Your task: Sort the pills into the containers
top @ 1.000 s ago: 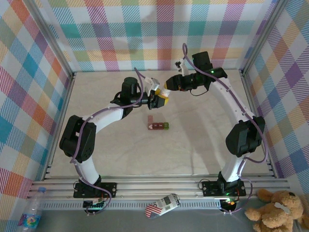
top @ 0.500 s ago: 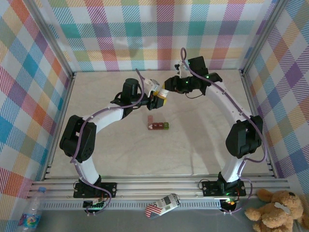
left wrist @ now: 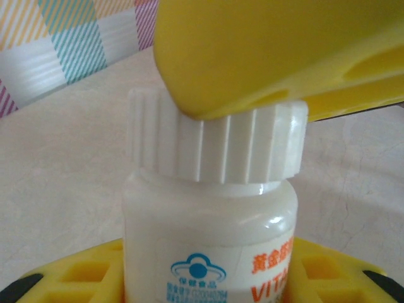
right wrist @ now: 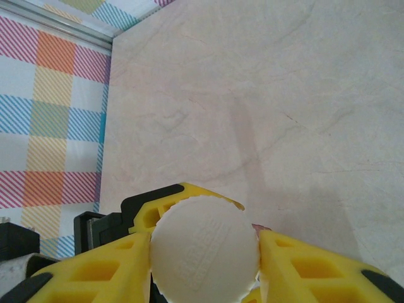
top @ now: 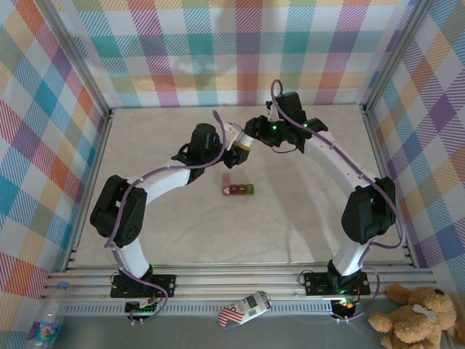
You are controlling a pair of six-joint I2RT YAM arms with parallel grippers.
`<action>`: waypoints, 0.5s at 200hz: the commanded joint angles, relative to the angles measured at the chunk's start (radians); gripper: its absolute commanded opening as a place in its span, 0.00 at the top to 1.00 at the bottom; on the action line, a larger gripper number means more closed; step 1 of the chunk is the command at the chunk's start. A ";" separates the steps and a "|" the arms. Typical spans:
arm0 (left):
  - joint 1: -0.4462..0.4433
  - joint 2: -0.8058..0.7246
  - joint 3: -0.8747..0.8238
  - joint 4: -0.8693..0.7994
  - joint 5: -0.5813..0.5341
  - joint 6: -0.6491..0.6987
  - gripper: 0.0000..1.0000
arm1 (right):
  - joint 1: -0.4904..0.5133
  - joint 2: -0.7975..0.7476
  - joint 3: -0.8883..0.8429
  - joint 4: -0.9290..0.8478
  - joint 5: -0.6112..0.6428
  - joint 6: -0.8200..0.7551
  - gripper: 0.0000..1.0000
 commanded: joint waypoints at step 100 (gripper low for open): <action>0.046 -0.047 0.044 0.148 0.173 -0.040 1.00 | -0.168 -0.205 -0.047 -0.063 -0.176 -0.116 0.22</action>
